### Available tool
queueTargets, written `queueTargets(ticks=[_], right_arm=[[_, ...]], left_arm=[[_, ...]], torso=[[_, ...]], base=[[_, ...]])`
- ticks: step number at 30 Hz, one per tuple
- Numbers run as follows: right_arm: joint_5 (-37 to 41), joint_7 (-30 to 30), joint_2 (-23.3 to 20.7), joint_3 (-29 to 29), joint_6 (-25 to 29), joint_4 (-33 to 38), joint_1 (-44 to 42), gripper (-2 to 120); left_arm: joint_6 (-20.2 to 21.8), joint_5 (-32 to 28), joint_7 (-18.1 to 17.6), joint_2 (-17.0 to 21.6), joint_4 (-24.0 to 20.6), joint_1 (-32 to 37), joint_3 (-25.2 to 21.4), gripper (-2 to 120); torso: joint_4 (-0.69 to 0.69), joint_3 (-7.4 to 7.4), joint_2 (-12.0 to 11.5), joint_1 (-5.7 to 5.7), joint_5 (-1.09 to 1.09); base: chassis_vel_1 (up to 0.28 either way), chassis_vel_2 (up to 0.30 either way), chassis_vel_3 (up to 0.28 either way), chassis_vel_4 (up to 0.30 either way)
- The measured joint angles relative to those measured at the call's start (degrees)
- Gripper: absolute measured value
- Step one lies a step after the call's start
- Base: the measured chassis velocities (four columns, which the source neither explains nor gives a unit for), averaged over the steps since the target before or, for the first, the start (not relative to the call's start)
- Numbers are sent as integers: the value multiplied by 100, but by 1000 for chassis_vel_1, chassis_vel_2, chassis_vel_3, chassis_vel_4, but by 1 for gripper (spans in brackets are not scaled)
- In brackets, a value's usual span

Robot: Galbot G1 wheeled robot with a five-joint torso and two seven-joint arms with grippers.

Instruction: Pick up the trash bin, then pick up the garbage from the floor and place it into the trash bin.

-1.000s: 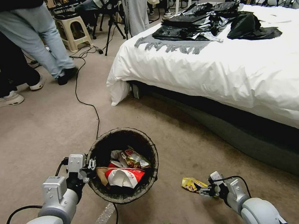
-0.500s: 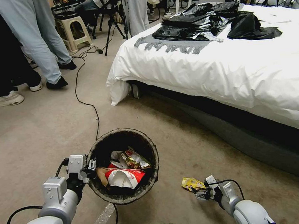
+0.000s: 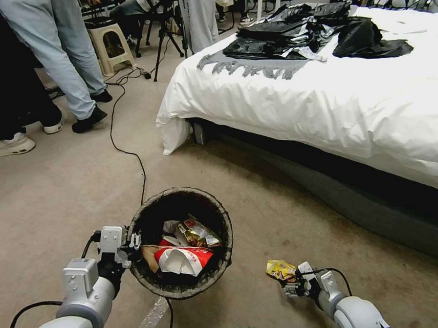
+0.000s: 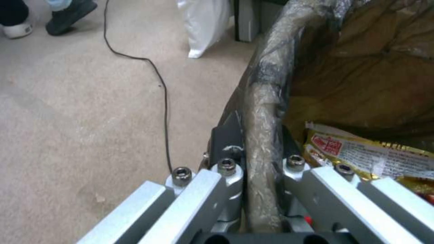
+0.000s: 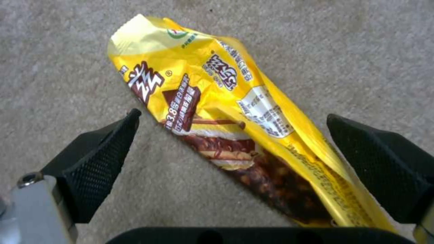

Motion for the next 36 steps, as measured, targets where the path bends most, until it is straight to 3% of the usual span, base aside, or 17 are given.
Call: queueTargets(ticks=[9,13,19,23,25,31,34,36], right_arm=[[-76,68,42,3,172,-205,37,96],[-112,69,48,21,220,-215,34,84],[-122,128,95,10,368,-287,64,55],[-122,128,101,6,400,-308,65,45],[-122,129,134,2,423,-322,65,35],[-131,132,162,5,444,-323,61,19],[-142,136,189,37,462,-324,51,1],[-152,139,197,57,473,-328,44,0]], left_arm=[[-2,-31,2,5,0,-44,-12,2],[-4,-33,2,5,0,-63,-11,2],[-19,-33,2,10,0,-84,4,2],[-19,-33,3,16,0,-78,-5,2],[-20,-33,3,15,0,-66,-9,2],[-21,-25,3,9,0,-62,-9,2],[-22,-23,3,7,0,-67,-5,2],[-23,-21,3,7,0,-71,1,2]], torso=[[-1,0,0,0,-1],[0,0,0,0,-1],[0,0,0,0,2],[0,0,0,0,-1],[0,0,0,0,1],[0,0,0,0,0],[0,0,0,0,0],[0,0,0,0,0]], base=[[0,0,0,0],[0,0,0,0],[0,0,0,0],[0,0,0,0],[0,0,0,0],[0,0,0,0],[0,0,0,0],[0,0,0,0]])
